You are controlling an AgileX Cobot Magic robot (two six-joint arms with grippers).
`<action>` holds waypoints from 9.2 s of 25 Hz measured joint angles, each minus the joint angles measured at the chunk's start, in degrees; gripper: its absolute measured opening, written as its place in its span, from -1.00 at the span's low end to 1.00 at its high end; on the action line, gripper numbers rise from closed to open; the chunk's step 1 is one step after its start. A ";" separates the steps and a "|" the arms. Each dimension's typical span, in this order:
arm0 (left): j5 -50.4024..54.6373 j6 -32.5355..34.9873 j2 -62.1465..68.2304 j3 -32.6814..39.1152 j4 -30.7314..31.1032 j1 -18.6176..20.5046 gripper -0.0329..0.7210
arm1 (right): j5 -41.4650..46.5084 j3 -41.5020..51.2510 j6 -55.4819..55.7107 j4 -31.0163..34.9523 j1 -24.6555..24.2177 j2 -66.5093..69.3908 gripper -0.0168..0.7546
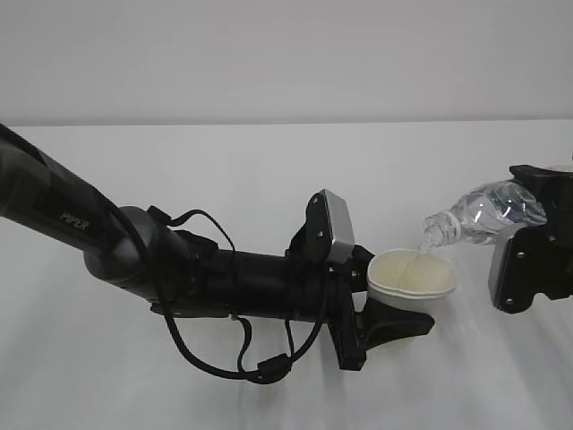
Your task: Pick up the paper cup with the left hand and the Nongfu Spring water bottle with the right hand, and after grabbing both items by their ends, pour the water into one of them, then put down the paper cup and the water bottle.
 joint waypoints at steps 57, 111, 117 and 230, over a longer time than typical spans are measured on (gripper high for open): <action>1.39 -0.13 0.13 0.00 -1.82 0.00 0.19 | 0.00 -0.10 -1.73 -1.13 0.00 0.00 0.07; 1.39 -0.13 0.39 0.00 -1.90 0.00 0.19 | 0.00 -0.10 -3.63 -1.24 0.00 0.00 0.07; 1.39 -0.13 0.39 0.00 -1.90 0.00 0.19 | 0.00 -0.10 -3.63 -1.24 0.00 0.00 0.07; 1.39 -0.13 0.52 0.00 -2.68 0.00 0.18 | 2.12 -0.67 -5.04 -2.13 0.24 0.00 0.06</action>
